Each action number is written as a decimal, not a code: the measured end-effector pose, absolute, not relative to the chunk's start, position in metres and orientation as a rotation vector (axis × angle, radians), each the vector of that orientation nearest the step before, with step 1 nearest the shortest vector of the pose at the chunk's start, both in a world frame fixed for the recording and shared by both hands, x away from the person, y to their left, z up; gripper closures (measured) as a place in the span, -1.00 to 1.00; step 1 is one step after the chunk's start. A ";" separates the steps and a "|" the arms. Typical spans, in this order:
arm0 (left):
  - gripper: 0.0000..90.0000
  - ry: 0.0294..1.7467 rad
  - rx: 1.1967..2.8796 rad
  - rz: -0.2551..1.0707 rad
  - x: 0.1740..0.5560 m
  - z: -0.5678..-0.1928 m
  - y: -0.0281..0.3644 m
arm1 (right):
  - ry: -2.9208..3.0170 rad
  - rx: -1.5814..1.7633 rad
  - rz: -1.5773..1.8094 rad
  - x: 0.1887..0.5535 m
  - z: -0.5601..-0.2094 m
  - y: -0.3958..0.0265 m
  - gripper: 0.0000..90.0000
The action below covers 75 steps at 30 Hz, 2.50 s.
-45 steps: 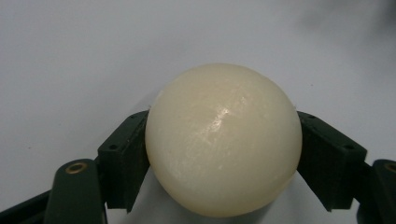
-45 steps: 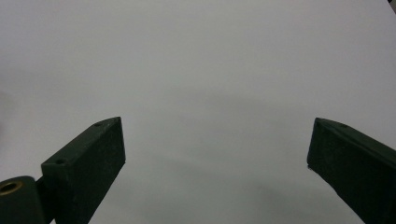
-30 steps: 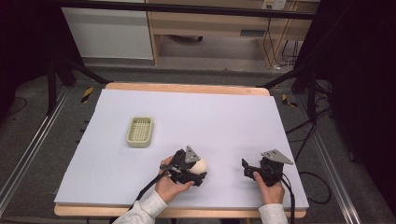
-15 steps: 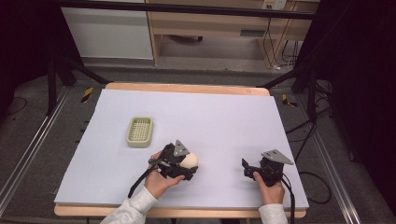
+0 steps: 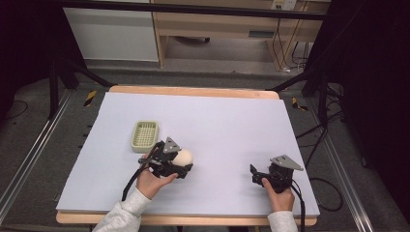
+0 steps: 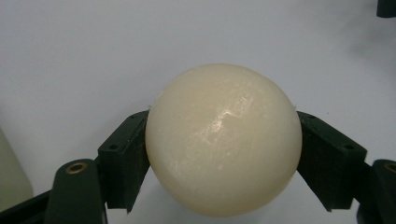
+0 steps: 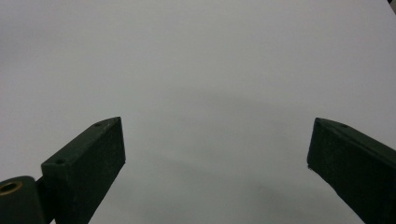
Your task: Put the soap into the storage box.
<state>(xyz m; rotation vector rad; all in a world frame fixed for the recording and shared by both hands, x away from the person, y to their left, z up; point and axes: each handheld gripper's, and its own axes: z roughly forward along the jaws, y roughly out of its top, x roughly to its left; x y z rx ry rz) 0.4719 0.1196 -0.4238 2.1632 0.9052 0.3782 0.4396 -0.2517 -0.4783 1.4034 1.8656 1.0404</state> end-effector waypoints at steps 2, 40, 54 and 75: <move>-0.46 0.917 2.156 0.381 0.473 -0.422 0.124 | 1.863 1.395 1.034 0.440 -0.479 -0.252 -0.90; -0.46 1.044 2.103 0.480 0.502 -0.400 0.176 | 1.865 1.402 1.035 0.440 -0.479 -0.251 -0.90; -0.46 1.088 2.092 0.500 0.517 -0.398 0.184 | 1.866 1.405 1.039 0.440 -0.479 -0.251 -0.90; -0.46 1.175 2.063 0.539 0.539 -0.401 0.208 | 1.876 1.399 1.034 0.442 -0.480 -0.249 -0.90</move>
